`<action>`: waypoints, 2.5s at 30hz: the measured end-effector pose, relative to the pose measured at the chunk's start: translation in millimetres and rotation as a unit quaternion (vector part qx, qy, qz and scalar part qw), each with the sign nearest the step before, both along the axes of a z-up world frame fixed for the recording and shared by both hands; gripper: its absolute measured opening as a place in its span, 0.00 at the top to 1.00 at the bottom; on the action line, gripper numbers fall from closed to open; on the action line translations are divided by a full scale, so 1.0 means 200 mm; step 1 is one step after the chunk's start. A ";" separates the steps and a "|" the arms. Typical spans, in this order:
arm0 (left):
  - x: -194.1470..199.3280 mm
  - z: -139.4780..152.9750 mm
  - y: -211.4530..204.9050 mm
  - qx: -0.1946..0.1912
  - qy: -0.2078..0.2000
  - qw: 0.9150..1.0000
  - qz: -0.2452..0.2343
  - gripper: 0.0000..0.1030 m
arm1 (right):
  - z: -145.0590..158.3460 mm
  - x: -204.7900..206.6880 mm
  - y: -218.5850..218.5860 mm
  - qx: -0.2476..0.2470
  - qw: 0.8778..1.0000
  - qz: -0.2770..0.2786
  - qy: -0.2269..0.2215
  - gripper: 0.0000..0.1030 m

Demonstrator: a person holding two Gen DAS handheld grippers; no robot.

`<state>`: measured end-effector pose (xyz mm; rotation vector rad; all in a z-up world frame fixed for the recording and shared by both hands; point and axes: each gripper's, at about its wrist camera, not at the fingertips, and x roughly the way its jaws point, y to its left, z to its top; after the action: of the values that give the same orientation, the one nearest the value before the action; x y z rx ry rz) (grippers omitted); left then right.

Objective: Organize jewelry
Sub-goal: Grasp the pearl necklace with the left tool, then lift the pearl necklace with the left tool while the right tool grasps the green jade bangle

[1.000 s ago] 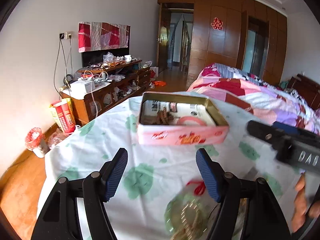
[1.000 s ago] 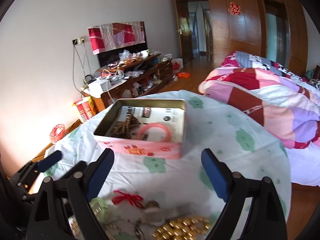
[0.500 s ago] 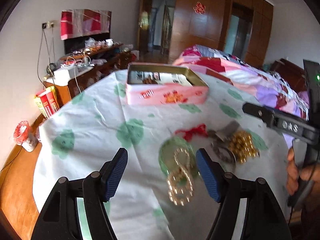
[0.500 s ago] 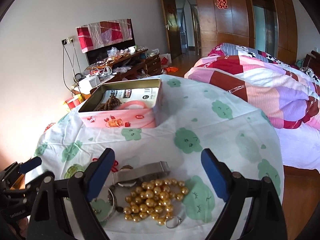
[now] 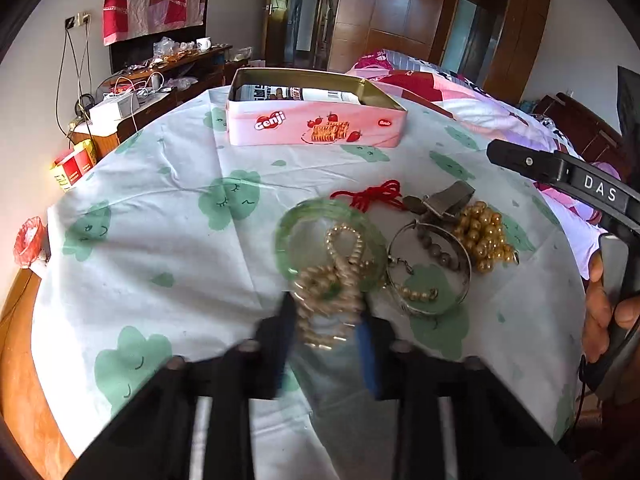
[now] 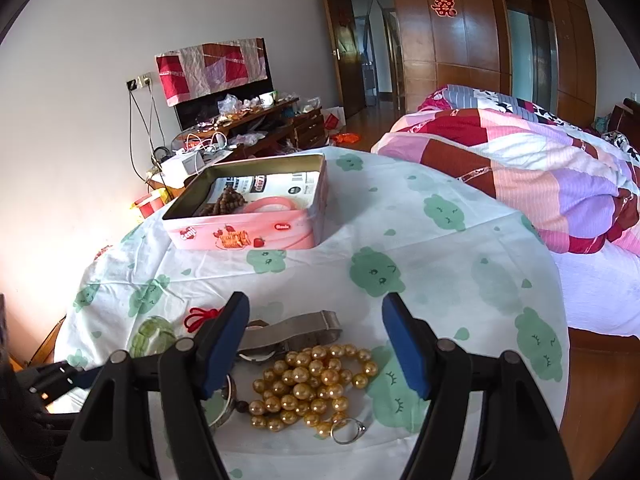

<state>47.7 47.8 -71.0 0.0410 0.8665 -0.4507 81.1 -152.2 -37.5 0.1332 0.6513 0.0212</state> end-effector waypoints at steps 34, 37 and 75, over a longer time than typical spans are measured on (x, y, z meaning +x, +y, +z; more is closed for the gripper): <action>0.03 0.16 0.05 -0.018 -0.121 0.992 0.036 0.25 | -0.01 0.01 0.03 0.020 1.000 0.011 0.019 0.30; 0.08 0.10 0.01 0.004 -0.116 0.992 0.041 0.46 | -0.01 0.01 0.03 0.020 1.000 0.011 0.019 0.30; 0.05 0.45 0.34 -0.121 -0.173 0.973 0.094 0.95 | -0.21 0.23 0.59 -0.001 0.973 0.202 0.115 0.70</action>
<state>56.8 116.7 19.4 -0.1816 0.4633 -0.3542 127.1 -35.2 -80.1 -0.0013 0.9026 0.4034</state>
